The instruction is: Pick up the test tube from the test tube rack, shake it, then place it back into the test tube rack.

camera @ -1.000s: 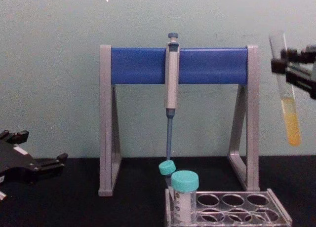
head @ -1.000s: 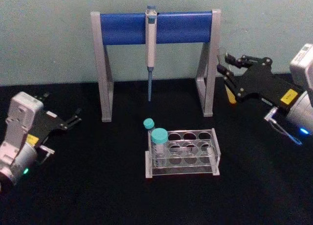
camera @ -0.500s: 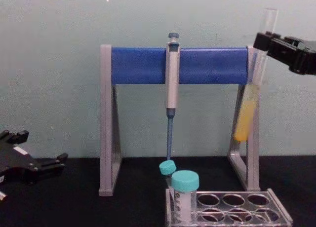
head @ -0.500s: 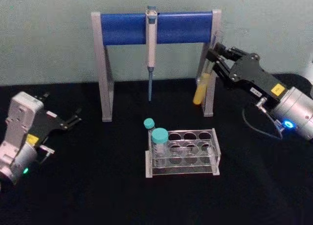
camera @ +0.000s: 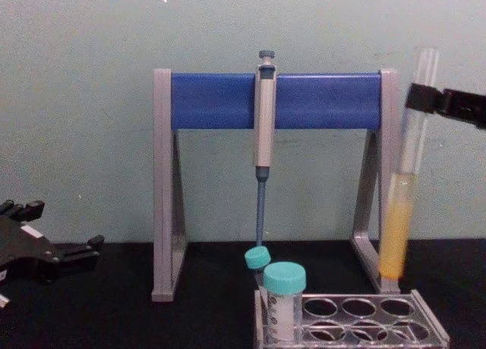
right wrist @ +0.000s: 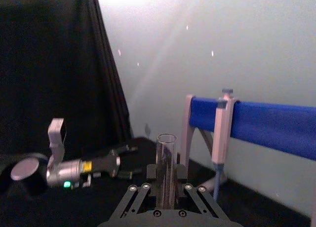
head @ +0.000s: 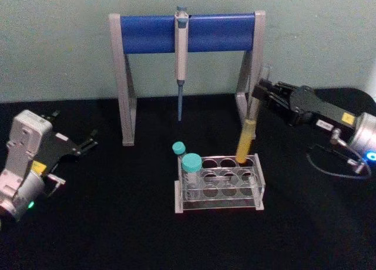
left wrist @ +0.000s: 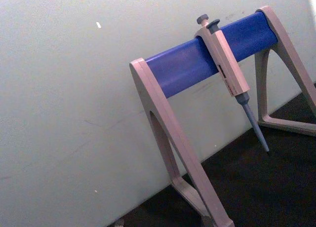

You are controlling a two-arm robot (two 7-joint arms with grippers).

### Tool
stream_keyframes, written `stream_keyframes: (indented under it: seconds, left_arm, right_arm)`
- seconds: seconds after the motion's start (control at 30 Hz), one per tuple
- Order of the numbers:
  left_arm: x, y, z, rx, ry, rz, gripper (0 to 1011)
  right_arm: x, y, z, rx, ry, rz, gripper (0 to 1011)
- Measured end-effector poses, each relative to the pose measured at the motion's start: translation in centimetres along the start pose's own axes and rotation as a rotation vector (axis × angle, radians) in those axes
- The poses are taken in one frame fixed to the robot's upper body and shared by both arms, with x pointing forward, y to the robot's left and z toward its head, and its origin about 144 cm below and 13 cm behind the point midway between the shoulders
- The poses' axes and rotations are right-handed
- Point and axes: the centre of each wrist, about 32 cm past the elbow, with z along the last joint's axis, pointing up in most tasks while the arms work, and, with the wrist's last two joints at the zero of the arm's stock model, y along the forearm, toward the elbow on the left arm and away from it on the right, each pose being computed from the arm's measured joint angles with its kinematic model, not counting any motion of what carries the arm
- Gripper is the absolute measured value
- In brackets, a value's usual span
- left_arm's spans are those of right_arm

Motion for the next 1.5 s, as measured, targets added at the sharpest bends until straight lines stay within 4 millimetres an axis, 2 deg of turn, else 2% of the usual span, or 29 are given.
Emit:
stream_keyframes:
  seconds: [0.17,0.3,0.33,0.43,0.53,0.73,0.87,1.17,1.33,1.5]
  left_arm:
    - [0.0,0.0,0.0,0.000,0.000,0.000,1001]
    - [0.0,0.0,0.0,0.000,0.000,0.000,1001]
    - [0.0,0.0,0.0,0.000,0.000,0.000,1001]
    - [0.0,0.0,0.0,0.000,0.000,0.000,1001]
    - [0.0,0.0,0.0,0.000,0.000,0.000,1001]
    - [0.0,0.0,0.0,0.000,0.000,0.000,1001]
    - [0.0,0.0,0.0,0.000,0.000,0.000,1001]
    - [0.0,0.0,0.0,0.000,0.000,0.000,1001]
    - [0.0,0.0,0.0,0.000,0.000,0.000,1001]
    - [0.0,0.0,0.0,0.000,0.000,0.000,1002]
  right_arm:
    - [-0.4,-1.3,1.3,-0.086,-0.099,-0.040,227]
    - [-1.5,-1.5,2.3,-0.163,-0.307,-0.140,227]
    - [-1.5,-1.5,2.3,-0.163,-0.307,-0.140,228]
    - [-2.1,-0.7,2.5,-0.199,-0.453,-0.196,227]
    - [-2.4,0.2,2.3,-0.197,-0.523,-0.224,227]
    - [-2.6,1.9,1.6,-0.148,-0.571,-0.266,227]
    - [-2.6,2.6,1.0,-0.114,-0.555,-0.277,228]
    - [-1.7,3.0,0.2,0.007,-0.306,-0.150,227]
    - [-0.8,2.1,0.5,0.007,-0.152,-0.031,227]
    - [-0.7,0.9,1.1,-0.029,-0.133,-0.012,227]
